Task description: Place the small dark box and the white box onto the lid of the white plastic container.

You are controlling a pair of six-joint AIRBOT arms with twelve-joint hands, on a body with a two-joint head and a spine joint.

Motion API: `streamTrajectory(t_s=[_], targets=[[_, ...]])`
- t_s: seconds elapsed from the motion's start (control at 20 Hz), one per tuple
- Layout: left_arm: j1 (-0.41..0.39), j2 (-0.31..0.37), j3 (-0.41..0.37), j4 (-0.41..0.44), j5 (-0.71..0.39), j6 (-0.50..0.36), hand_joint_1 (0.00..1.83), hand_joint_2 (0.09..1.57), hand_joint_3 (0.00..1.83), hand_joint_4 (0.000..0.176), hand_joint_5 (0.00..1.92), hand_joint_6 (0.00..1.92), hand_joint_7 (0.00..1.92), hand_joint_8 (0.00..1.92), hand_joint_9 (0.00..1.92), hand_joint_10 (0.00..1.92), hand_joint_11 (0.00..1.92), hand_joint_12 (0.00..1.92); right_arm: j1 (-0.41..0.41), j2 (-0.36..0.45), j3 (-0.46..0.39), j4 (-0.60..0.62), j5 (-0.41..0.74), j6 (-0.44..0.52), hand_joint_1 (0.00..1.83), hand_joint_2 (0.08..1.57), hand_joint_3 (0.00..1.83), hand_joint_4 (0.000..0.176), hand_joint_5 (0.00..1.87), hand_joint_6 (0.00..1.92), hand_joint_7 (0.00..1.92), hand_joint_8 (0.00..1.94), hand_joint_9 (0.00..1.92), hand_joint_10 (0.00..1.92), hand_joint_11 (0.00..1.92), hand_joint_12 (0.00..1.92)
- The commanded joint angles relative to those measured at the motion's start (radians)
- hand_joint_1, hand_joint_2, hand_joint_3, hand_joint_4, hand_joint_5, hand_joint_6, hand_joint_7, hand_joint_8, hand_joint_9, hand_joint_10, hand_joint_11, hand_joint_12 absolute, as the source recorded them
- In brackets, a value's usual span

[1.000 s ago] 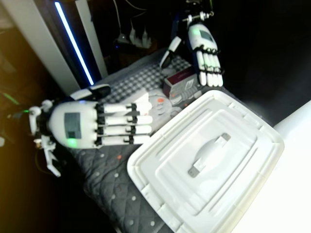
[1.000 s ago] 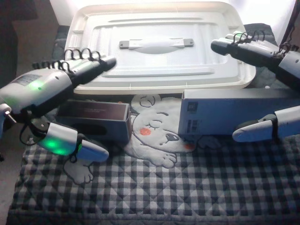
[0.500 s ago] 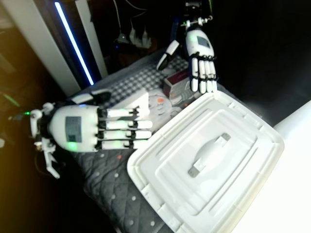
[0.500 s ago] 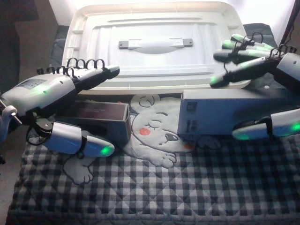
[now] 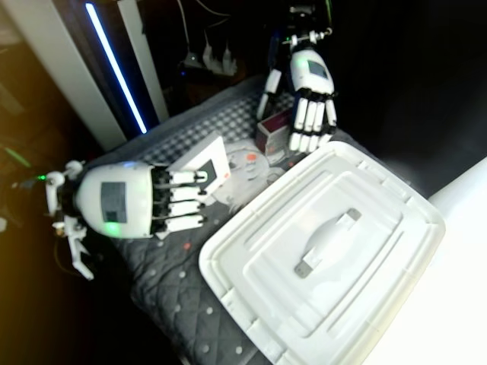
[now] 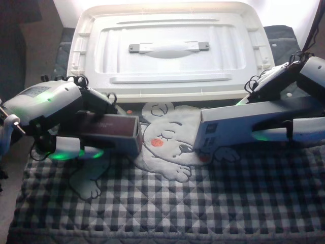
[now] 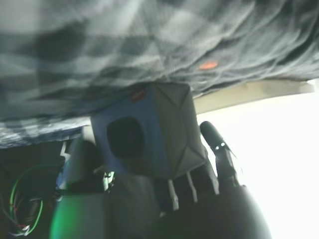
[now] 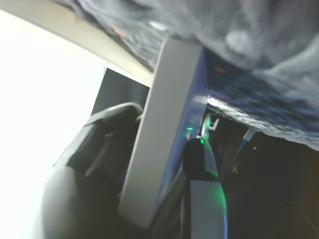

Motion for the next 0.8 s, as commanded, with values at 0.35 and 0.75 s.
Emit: streamTrajectory(t_s=[0.35,0.75], targets=[[-0.005,0.001,0.002,-0.009,-0.167,-0.013,1.2,1.15,0.0,0.015,0.94,1.01,0.86,1.22,0.72,0.95,0.41,1.52,0.004,0.003,0.002,0.026,0.129,0.007,1.29,1.04,0.0,0.0,1.34,0.09,1.09,1.09,0.97,1.24,0.7,1.64],[-0.098,0.031,0.007,0.029,-0.244,-0.024,1.26,1.13,0.0,0.0,1.02,0.68,0.93,1.31,0.67,1.2,0.29,1.75,0.045,0.011,0.024,0.072,0.195,0.007,1.22,0.97,0.0,0.0,1.46,0.08,0.92,1.46,0.69,1.82,0.5,1.92]])
